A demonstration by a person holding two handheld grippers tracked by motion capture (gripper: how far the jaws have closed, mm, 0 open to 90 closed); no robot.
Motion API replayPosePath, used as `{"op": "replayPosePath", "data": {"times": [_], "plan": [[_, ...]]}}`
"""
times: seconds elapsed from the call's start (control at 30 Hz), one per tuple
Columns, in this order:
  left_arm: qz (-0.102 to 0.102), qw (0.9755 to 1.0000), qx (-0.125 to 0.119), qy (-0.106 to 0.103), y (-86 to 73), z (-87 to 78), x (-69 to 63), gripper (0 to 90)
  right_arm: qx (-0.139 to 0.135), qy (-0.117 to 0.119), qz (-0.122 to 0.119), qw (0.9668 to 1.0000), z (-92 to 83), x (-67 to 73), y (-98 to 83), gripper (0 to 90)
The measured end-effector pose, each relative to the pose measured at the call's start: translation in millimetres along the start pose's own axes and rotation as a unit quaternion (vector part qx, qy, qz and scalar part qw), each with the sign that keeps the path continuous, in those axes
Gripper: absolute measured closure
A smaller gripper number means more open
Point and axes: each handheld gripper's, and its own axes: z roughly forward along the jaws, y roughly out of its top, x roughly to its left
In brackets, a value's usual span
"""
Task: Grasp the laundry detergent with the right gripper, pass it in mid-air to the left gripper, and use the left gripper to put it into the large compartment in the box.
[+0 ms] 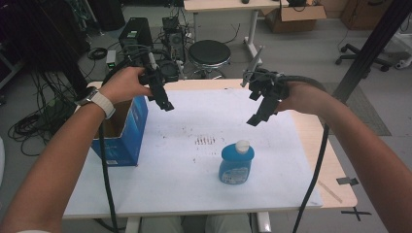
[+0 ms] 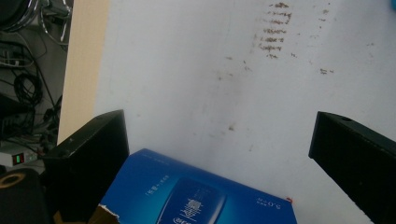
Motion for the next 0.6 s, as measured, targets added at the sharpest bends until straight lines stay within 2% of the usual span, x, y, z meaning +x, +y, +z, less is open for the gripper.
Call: {"op": "replayPosePath", "data": {"times": [0.37,0.6], "plan": [[0.0,1.0,-0.004,0.0,2.0,-0.3,-1.0,5.4,0.003,-0.001,0.001,1.0,-4.6,4.2,-1.7,6.7],[0.001,1.0,-0.001,-0.001,2.4,0.8,-0.8,5.4,-0.002,-0.001,0.006,1.0,-13.0,9.9,-8.9,6.5]]}}
